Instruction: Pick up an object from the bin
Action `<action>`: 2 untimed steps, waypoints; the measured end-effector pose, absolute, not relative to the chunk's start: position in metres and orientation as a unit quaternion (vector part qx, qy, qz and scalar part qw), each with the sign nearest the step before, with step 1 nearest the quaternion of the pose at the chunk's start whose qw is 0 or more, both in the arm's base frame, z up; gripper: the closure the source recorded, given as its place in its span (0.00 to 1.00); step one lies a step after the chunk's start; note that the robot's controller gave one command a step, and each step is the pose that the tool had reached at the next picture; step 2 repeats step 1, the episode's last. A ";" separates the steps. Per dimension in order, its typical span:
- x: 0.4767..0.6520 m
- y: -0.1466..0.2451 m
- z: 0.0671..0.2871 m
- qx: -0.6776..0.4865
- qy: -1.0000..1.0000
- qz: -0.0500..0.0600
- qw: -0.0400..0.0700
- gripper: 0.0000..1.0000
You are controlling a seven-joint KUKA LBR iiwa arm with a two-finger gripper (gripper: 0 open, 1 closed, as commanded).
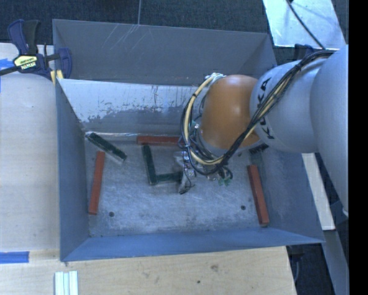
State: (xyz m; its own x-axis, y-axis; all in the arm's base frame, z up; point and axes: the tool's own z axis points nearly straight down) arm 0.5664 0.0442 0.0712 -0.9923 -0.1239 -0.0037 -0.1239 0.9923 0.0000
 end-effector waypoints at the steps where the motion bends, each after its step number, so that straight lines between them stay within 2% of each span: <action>1: 0.580 0.054 0.251 -0.018 1.000 0.000 0.007 1.00; 2: 0.580 0.054 0.251 -0.018 1.000 0.000 0.007 1.00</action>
Offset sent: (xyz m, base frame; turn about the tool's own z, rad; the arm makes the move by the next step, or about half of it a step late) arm 0.0106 0.0105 0.1740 0.0895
